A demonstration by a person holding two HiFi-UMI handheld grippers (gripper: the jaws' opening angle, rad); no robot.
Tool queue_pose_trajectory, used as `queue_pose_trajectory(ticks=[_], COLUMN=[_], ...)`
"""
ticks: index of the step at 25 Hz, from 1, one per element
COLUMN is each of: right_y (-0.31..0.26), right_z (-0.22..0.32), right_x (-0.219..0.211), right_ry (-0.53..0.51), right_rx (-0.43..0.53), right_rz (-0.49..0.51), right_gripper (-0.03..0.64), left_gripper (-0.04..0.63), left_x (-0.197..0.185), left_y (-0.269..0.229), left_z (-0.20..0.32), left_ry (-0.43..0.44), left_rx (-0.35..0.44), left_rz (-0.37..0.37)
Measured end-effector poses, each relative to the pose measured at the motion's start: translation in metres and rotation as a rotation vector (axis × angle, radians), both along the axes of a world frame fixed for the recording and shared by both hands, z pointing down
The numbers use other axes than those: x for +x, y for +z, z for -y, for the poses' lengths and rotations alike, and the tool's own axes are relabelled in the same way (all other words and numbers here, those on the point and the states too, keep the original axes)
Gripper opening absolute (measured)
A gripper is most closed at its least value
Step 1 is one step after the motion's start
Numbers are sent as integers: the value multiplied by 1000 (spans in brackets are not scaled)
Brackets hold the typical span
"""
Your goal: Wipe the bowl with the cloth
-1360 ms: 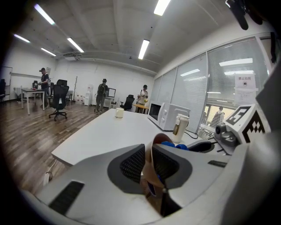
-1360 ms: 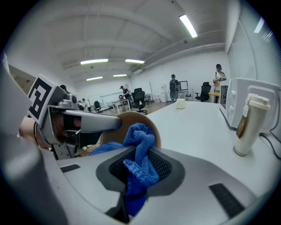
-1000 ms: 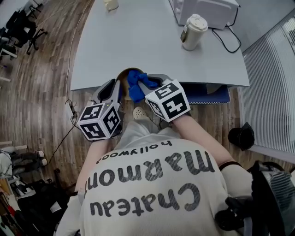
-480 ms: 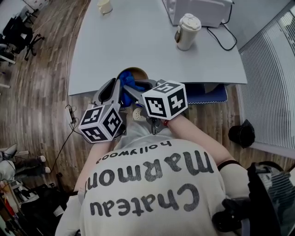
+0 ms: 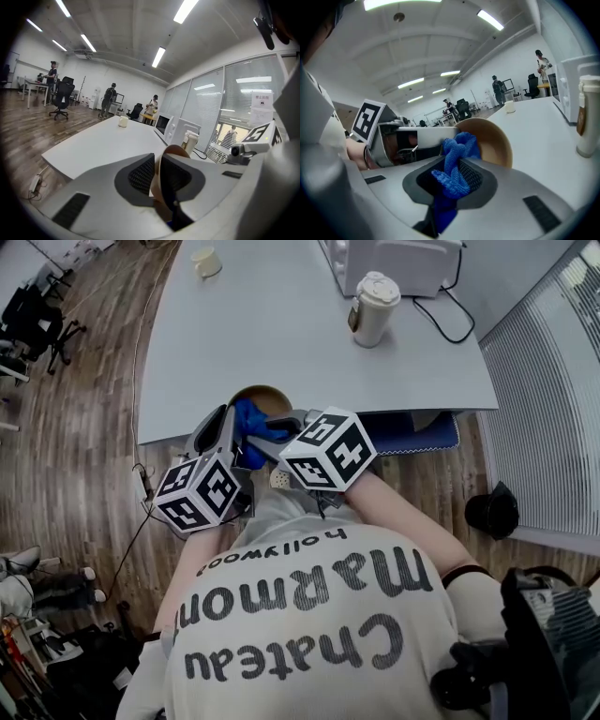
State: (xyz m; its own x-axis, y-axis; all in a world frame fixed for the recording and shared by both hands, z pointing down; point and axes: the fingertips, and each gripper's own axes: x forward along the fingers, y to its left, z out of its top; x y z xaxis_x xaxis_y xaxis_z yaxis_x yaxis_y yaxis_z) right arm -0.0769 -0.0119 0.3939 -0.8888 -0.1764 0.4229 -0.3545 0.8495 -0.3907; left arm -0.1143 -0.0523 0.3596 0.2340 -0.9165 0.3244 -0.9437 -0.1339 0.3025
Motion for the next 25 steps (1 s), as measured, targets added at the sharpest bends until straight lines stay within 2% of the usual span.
queue_pose_trajectory(ticks=[4,10,18,25], right_y=[10,18,20,13], right_z=[0,1,7,19], right_x=[4,11,15,8], right_ry=[-26,-43,-42,-11], right_rx=[113,217,300,366], right_rz=[-118,-236,-298,-301], right_gripper=[64,64,64,64], left_gripper=[58,60,60,61], left_x=[-8,-25,-36,-49], left_y=[4,5,9,7], left_z=[-1,-12,-26,-30], left_ry=[-10,-27,-9,10], left_rx=[-12,-27,-41,-53], left_rz=[-17,-25,-29,-25])
